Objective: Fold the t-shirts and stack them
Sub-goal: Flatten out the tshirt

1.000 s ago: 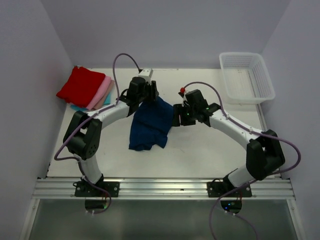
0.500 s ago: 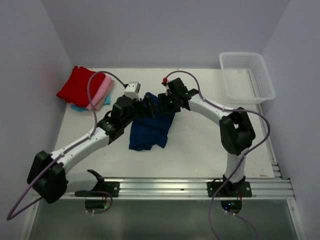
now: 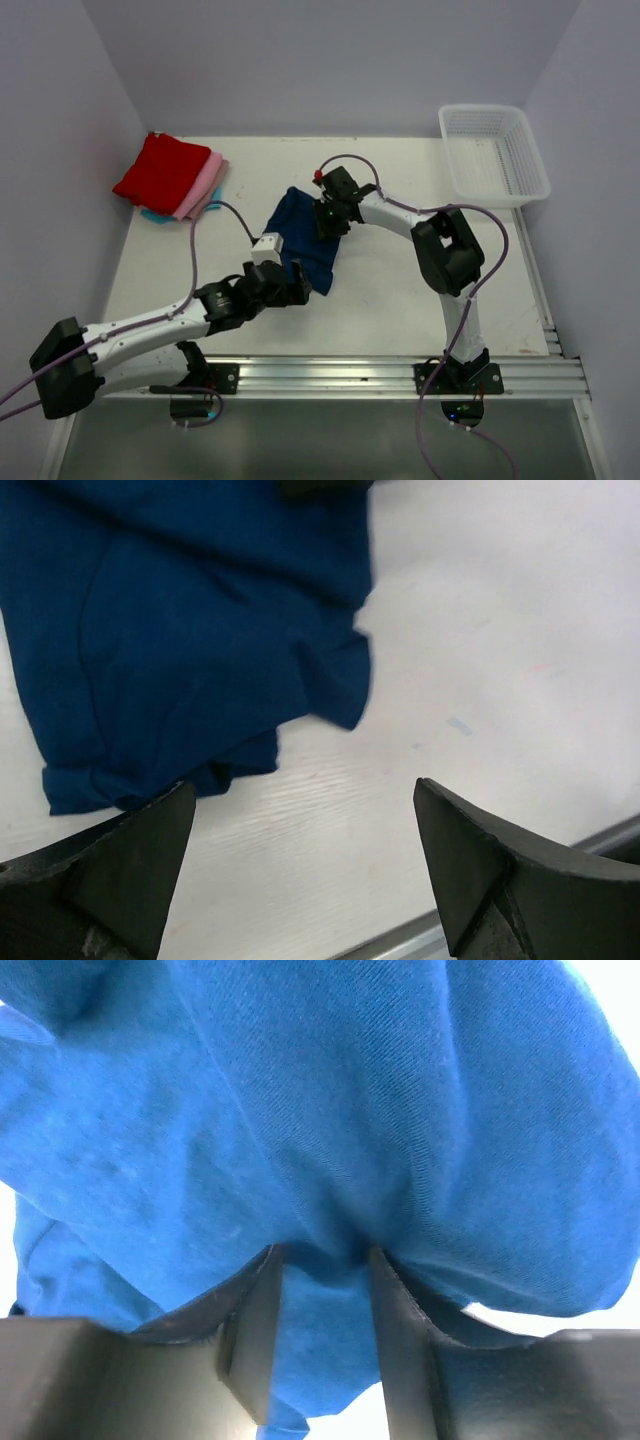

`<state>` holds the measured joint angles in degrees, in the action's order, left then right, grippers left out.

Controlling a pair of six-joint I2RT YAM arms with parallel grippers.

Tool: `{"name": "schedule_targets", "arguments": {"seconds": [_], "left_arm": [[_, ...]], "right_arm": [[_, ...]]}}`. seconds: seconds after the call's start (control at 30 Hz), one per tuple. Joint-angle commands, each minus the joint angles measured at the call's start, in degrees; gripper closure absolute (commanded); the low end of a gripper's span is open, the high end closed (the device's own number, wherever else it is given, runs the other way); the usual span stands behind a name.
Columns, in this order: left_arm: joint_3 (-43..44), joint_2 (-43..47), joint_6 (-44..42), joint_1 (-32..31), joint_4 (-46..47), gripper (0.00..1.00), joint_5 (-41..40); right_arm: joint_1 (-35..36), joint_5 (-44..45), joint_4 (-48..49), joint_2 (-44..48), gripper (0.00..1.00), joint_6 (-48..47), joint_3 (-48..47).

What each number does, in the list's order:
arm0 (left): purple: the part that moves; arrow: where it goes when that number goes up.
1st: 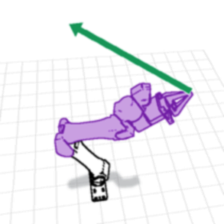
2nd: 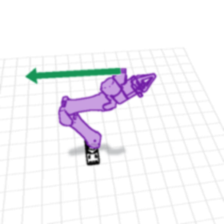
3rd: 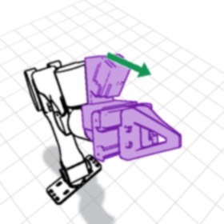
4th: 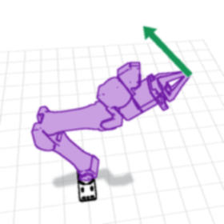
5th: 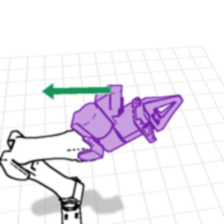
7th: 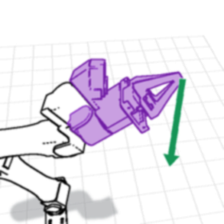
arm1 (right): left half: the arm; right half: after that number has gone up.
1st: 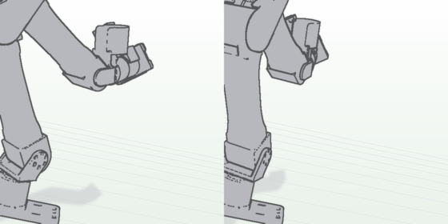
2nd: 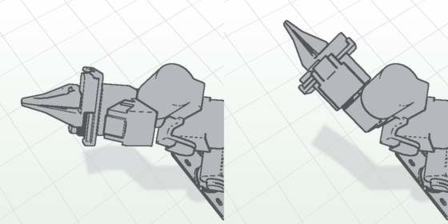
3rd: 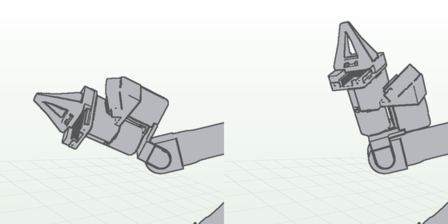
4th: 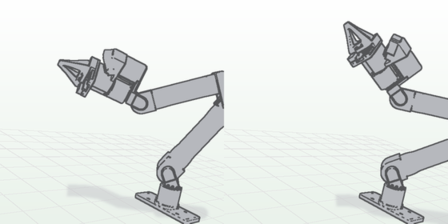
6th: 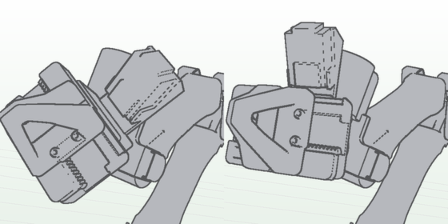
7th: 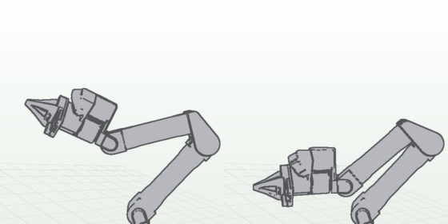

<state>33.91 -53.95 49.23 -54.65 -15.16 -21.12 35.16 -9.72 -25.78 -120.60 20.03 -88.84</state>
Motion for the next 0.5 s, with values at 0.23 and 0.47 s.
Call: {"name": "schedule_targets", "arguments": {"seconds": [0.23, 0.47], "left_arm": [[-4.3, -16.4, 10.4, -3.1, -1.2, 0.13, -11.1], [-3.9, -15.9, 11.4, -3.1, -3.2, 0.12, -16.8]], "right_arm": [[0.7, 2.1, 0.6, 2.6, 1.0, -0.7, 1.5], [0.7, 2.7, 0.7, 4.0, 1.0, -1.1, 2.4]]}}
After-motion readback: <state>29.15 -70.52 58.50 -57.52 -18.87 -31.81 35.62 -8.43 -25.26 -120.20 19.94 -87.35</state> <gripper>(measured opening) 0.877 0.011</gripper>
